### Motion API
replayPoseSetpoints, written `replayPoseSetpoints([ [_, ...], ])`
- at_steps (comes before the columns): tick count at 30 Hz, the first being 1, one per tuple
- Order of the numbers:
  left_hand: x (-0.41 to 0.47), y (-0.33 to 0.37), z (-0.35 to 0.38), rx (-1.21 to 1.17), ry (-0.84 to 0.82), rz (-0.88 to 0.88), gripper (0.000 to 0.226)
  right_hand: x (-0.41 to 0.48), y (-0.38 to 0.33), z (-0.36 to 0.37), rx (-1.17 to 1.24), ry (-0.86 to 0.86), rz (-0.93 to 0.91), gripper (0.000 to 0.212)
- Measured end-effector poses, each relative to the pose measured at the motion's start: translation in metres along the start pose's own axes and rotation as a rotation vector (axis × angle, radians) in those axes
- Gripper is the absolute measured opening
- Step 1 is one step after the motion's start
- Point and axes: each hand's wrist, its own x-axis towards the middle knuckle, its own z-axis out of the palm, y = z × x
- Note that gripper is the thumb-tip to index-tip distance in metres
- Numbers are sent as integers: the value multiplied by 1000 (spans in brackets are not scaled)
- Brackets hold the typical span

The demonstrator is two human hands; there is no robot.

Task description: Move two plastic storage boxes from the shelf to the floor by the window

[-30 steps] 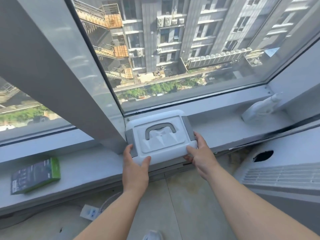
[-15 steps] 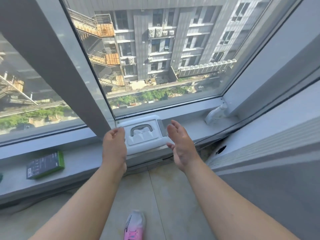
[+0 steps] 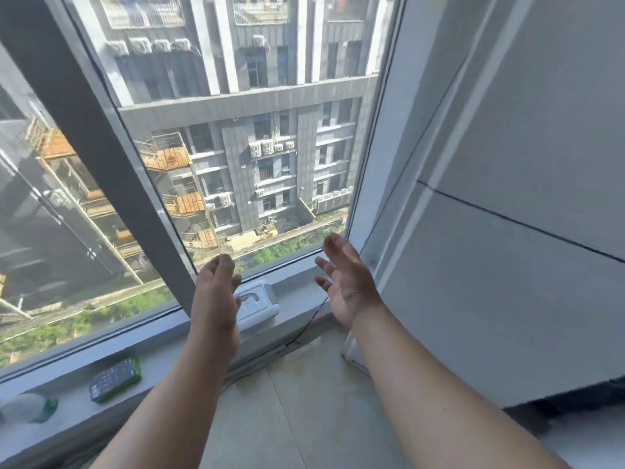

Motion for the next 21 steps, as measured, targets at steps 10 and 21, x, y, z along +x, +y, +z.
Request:
replayPoseSetpoints([
  [10, -195, 57, 41, 62, -513, 127, 15, -222, -61, -74, 210, 344, -208, 40],
  [21, -416, 32, 140, 103, -959, 79, 51, -476, -98, -217, 409, 788, -463, 23],
])
